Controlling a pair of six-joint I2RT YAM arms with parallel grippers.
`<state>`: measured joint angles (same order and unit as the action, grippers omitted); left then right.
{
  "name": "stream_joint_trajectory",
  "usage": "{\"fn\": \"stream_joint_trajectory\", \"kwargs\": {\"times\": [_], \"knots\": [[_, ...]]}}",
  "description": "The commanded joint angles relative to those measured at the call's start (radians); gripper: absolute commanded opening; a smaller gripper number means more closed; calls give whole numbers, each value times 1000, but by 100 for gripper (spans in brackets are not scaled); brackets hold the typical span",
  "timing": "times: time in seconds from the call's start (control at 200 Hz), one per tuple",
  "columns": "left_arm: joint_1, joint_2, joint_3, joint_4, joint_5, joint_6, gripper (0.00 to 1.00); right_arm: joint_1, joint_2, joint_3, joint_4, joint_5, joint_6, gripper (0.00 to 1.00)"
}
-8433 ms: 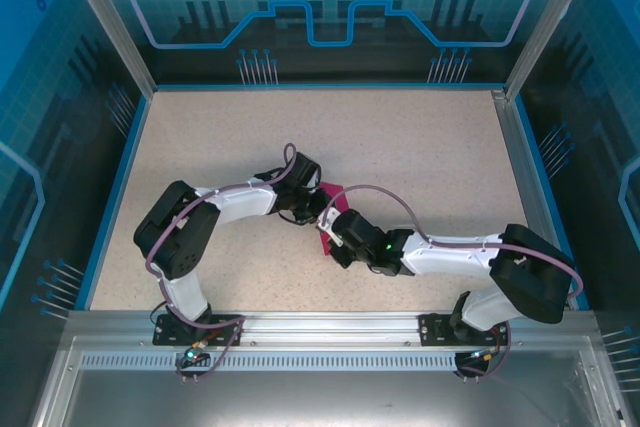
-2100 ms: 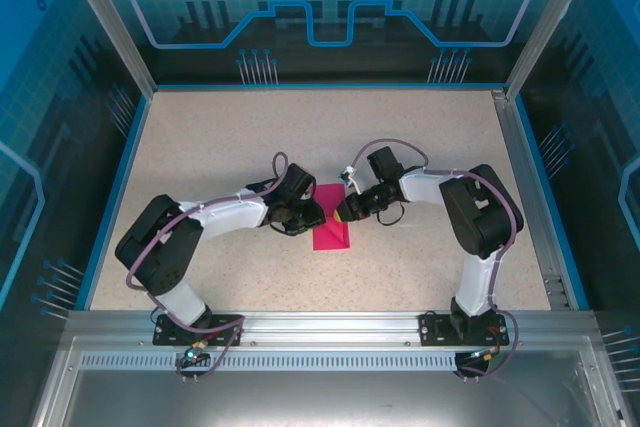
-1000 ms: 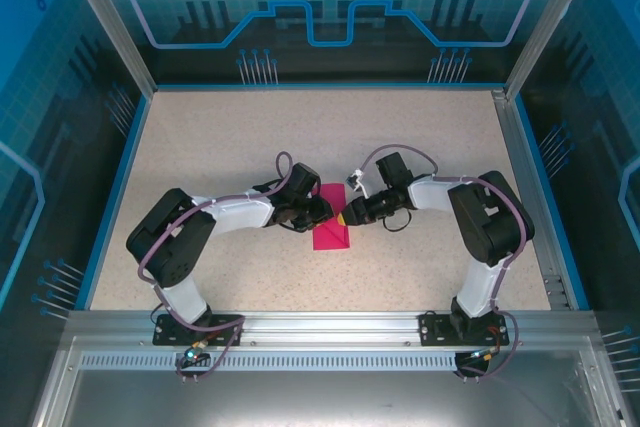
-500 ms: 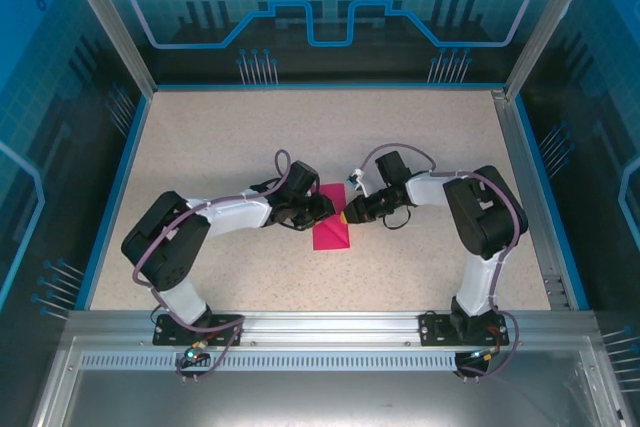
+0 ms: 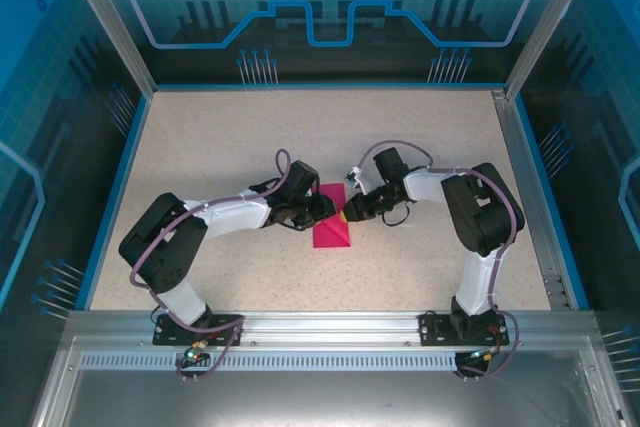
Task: Fold a paper plane with a square sheet of paper (pick it up from the middle)
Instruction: Fold the triangle a second time at the center of the table.
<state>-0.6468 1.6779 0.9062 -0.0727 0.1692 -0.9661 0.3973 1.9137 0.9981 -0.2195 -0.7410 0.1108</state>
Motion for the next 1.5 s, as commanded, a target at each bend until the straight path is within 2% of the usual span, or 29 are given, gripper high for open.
{"fn": "stream_joint_trajectory", "kwargs": {"times": [0.0, 0.955, 1.496], "knots": [[-7, -9, -4, -20, 5, 21, 29, -18, 25, 26, -46, -9, -30, 13], [-9, 48, 19, 24, 34, -15, 24, -9, 52, 25, -54, 8, -39, 16], [-10, 97, -8, 109, 57, -43, 24, -11, 52, 22, -54, 37, -37, 12]]}}
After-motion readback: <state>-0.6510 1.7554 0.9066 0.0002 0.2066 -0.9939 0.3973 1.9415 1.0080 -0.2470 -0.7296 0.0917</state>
